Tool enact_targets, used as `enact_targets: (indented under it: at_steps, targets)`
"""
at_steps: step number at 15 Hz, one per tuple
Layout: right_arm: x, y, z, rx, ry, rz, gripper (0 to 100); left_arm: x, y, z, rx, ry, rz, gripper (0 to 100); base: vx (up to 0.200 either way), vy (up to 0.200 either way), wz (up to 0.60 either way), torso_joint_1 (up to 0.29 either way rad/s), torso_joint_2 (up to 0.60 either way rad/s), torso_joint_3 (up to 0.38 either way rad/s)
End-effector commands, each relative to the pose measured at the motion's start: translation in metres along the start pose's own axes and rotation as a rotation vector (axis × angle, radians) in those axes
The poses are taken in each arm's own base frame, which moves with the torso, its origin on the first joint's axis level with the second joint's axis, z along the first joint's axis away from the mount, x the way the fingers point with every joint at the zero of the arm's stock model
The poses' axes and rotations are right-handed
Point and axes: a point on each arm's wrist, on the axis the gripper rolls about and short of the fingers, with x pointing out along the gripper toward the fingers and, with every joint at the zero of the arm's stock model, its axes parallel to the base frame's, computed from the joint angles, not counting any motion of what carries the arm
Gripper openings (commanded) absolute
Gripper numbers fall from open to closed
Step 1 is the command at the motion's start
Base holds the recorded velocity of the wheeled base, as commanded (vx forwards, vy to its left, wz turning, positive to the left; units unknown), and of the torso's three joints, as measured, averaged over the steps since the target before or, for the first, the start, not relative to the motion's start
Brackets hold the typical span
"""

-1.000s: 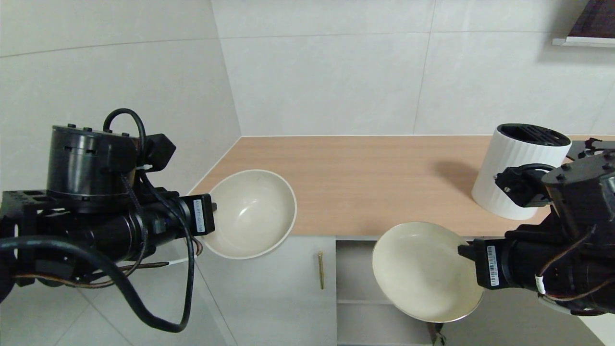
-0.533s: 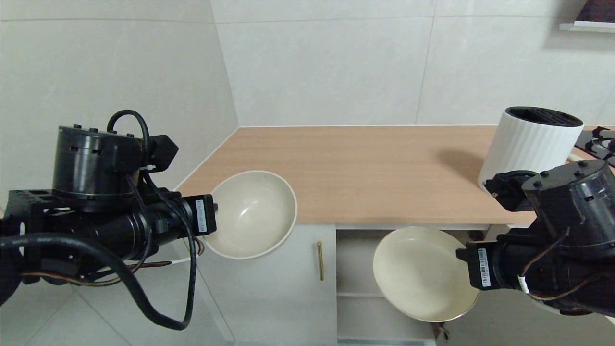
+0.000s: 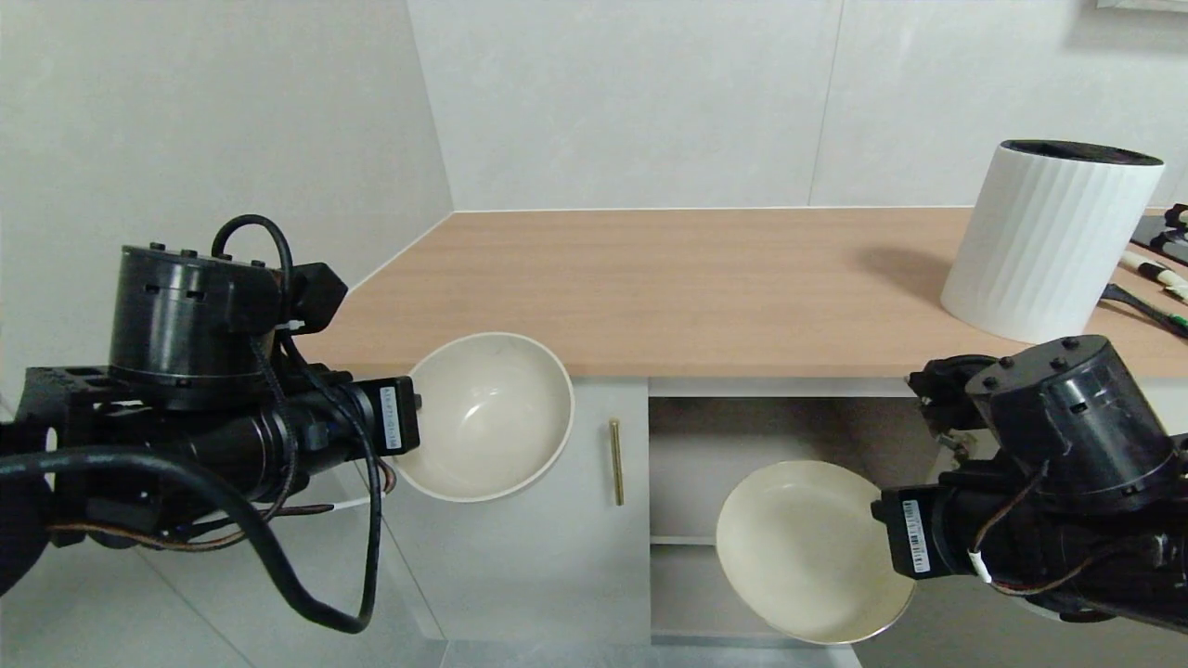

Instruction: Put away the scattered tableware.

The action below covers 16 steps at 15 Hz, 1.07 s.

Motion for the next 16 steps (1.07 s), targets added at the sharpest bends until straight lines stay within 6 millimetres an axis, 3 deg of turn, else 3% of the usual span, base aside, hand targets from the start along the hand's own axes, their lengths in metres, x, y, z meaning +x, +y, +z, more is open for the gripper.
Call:
enact_targets:
  at_steps: [1, 11, 16]
  targets:
    - [0.006, 0.002, -0.003, -0.008, 0.021, -0.011, 0, 0.004, 0.0, -0.002, 0.003, 0.012, 0.004, 0, 0.0, 0.0, 0.0, -0.154, 0.48, 0.33]
    - [0.024, 0.005, -0.01, -0.018, 0.075, -0.04, 0, 0.006, -0.001, -0.003, 0.006, 0.019, 0.005, 0, 0.0, 0.0, 0.0, -0.092, 0.45, 0.349]
    - [0.028, 0.006, -0.01, -0.013, 0.075, -0.035, 0, 0.006, -0.001, -0.004, 0.006, 0.023, 0.003, 0, 0.0, 0.0, 0.0, -0.004, 0.08, 0.068]
